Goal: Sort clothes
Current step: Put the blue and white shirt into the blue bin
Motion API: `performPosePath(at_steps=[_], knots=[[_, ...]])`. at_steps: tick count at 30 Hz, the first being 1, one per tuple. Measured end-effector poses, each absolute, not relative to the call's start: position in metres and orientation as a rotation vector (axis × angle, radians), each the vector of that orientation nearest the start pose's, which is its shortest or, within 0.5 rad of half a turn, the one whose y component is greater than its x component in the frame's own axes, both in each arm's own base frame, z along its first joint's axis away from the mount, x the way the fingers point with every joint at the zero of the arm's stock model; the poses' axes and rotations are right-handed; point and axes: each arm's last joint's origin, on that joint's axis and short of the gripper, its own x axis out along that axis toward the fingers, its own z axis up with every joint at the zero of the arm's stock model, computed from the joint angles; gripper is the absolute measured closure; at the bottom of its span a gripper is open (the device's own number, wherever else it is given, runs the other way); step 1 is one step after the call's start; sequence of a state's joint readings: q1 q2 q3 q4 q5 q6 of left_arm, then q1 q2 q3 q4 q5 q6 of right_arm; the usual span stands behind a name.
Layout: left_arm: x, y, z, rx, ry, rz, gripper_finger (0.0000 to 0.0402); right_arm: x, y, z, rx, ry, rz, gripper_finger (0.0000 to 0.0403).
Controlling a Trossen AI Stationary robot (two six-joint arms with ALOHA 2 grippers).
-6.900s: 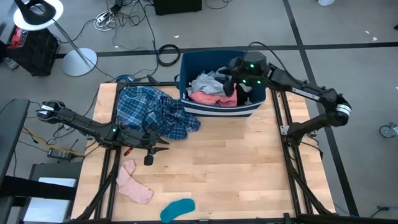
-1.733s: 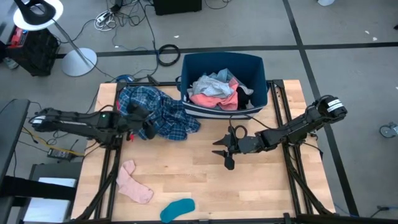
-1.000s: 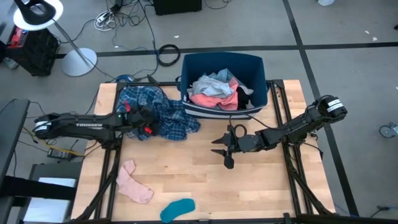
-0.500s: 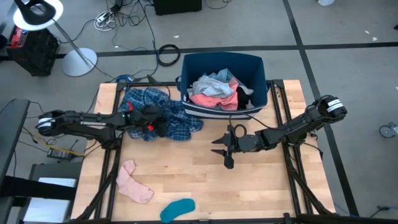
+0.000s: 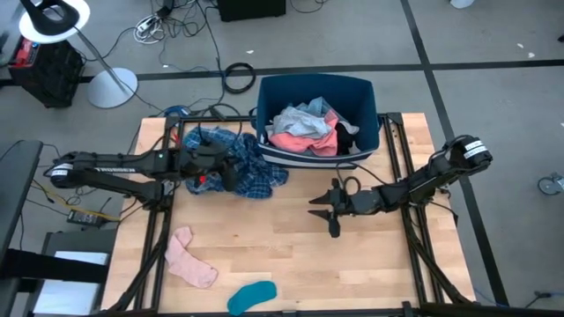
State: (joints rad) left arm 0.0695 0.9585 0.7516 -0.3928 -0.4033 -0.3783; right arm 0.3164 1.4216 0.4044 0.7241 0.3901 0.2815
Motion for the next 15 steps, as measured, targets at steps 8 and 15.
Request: performPosePath(at_steps=[8, 15], knots=[[0.194, 0.011, 0.332, -0.195, 0.437, 0.543, 0.0401, 0.217, 0.056, 0.136, 0.275, 0.264, -0.142, 0.0264], [0.193, 0.010, 0.396, -0.110, 0.285, 0.527, 0.0401, 0.215, 0.055, 0.136, 0.298, 0.233, -0.140, 0.0268]])
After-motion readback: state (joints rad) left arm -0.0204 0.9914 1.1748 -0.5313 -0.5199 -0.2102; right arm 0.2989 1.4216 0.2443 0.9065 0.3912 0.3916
